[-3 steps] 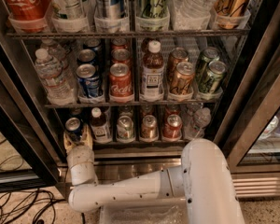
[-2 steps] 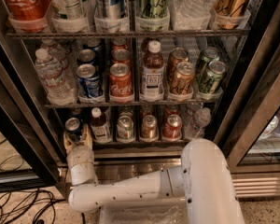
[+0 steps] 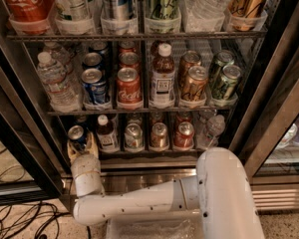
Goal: Pick pepsi can from bottom shelf of fridge
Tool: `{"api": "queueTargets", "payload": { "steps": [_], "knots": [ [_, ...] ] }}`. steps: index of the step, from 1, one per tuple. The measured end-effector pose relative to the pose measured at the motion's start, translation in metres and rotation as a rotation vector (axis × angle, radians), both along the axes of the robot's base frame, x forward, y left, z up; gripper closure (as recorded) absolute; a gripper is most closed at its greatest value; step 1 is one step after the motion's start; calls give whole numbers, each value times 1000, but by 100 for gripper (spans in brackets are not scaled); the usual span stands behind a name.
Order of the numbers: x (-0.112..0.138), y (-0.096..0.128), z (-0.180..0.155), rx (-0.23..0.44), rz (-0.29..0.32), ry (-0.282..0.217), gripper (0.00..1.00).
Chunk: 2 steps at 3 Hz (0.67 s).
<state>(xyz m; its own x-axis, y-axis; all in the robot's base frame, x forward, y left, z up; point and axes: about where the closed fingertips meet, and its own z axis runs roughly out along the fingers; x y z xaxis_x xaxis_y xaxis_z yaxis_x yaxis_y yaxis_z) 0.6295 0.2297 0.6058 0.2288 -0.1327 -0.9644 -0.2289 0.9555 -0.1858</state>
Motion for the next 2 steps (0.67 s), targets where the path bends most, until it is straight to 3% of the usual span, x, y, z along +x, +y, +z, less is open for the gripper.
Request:
{"api": "queueTargets", "payload": {
  "steps": [2],
  "knots": [
    [-14, 1, 38, 26, 64, 10, 100]
  ]
}}
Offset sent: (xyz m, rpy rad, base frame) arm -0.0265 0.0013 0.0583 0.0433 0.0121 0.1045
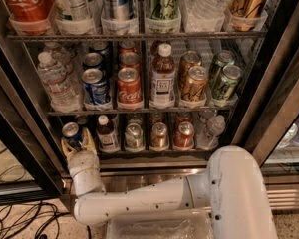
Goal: Pick pepsi can from bottom shelf of fridge
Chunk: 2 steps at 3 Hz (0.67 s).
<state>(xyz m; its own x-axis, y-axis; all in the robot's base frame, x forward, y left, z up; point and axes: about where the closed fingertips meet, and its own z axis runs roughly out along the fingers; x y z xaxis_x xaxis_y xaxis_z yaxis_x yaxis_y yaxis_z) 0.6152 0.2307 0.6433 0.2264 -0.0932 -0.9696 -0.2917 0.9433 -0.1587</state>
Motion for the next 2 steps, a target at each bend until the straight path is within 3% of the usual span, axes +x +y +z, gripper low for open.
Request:
{"api": "queueTargets", "payload": {
  "steps": [1, 2],
  "knots": [
    [-10, -5, 13, -1, 27, 16, 100],
    [-26, -26, 17, -20, 38, 71, 100]
  ]
}}
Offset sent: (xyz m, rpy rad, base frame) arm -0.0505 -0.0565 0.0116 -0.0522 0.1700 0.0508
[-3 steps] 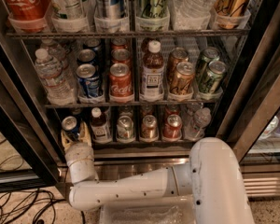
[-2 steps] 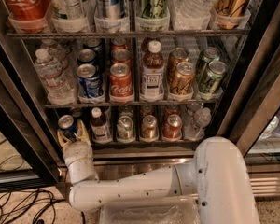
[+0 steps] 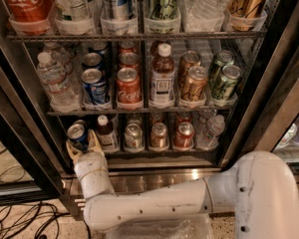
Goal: Pick pepsi can from bottom shelf of fridge
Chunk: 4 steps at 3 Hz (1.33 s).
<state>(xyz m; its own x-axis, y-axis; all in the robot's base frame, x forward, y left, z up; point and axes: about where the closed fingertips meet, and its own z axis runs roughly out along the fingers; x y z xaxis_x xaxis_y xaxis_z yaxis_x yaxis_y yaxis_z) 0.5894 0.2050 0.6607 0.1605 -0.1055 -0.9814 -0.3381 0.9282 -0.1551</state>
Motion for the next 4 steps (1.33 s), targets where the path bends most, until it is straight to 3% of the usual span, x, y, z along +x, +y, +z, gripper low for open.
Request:
{"api": "queueTargets", "payload": {
  "steps": [2, 3, 4],
  "knots": [
    [-37, -56, -12, 9, 45, 212, 100],
    [-40, -78, -15, 9, 93, 297, 100],
    [-50, -63, -17, 9, 168, 314, 100]
  ]
}}
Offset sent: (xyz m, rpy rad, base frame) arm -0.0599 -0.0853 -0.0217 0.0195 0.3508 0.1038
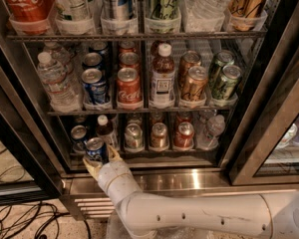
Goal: Pick pepsi can from bottom shelf of fridge
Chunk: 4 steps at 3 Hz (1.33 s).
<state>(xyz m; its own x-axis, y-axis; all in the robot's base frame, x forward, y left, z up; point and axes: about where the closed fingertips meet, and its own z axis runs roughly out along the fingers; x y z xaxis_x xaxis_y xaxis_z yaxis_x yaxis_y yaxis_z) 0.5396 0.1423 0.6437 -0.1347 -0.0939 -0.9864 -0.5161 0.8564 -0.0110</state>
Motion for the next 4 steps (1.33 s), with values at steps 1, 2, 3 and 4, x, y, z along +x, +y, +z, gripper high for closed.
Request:
{"api": "queueTargets", "payload": {
  "steps": [1, 2, 3, 4],
  "knots": [
    [0, 0, 0, 0, 0, 0, 100],
    [-2, -3, 2, 2, 19, 11, 100],
    [-4, -33, 16, -16, 44, 56, 100],
    [-13, -63, 28, -52, 78, 117, 100]
  ]
}}
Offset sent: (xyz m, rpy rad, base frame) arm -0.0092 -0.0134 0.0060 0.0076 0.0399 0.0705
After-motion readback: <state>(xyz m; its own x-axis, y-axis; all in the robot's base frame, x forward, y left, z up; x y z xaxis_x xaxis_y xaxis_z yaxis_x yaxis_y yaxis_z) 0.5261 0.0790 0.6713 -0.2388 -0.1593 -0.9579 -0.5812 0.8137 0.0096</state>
